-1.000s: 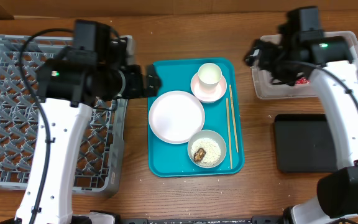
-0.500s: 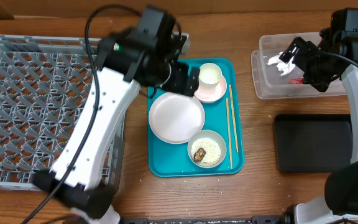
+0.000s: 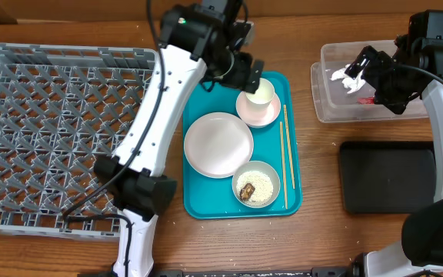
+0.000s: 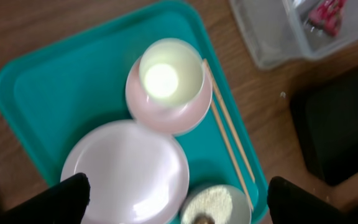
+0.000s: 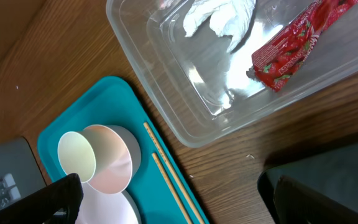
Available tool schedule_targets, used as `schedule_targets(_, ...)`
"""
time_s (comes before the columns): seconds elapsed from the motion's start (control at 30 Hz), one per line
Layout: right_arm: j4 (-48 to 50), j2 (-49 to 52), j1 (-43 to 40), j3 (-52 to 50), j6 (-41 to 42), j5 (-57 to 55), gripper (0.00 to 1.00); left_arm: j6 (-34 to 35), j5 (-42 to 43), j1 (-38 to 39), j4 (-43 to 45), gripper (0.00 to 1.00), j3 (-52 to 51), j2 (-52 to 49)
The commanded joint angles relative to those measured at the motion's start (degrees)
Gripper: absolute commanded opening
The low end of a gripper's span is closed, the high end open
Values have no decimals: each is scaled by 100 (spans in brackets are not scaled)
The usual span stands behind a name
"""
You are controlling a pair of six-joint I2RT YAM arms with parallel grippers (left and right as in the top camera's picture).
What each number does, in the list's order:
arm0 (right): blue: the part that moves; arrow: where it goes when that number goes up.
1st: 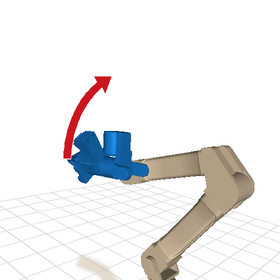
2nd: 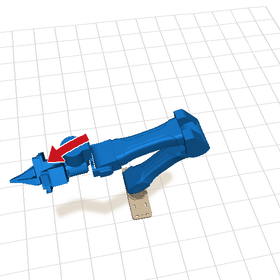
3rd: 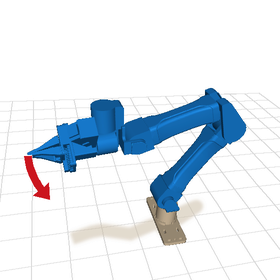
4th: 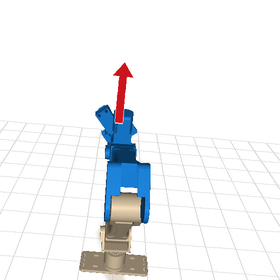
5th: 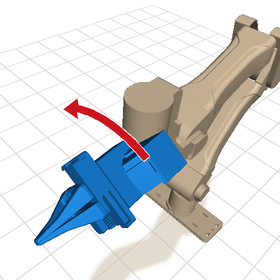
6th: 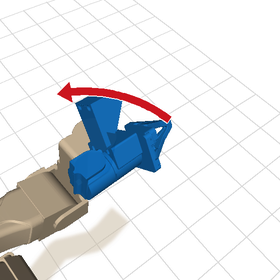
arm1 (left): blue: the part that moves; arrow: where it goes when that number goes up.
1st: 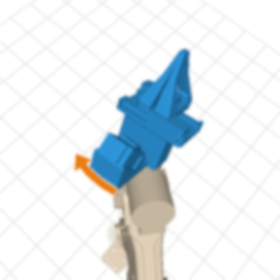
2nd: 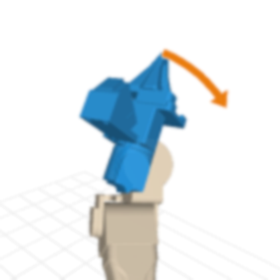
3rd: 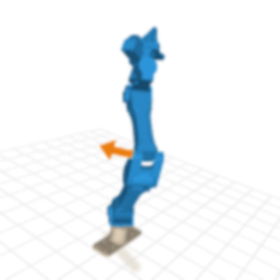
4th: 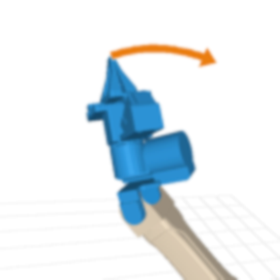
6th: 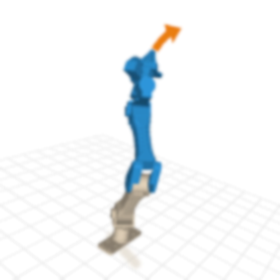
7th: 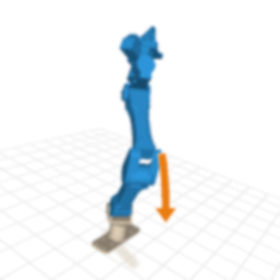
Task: Sort waste into correct bins and load items into the dishwasher
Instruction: 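Move the left gripper from the rack over the white cup on the tray, then lower the left gripper into the white cup and grasp its rim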
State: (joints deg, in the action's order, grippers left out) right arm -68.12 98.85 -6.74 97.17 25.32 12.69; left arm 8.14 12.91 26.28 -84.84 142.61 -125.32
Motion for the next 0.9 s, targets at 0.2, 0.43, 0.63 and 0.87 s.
schedule_targets(0.2,35,-42,-9,-2,17,22,100,-903,120,509,546,82,57,-566)
schedule_targets(0.43,35,-42,-9,-2,17,22,100,-922,-498,826,682,65,52,-1357)
schedule_targets(0.63,35,-42,-9,-2,17,22,100,-929,-503,855,918,65,52,-1602)
schedule_targets(0.87,35,-42,-9,-2,17,22,100,-929,-848,859,1058,54,44,-1674)
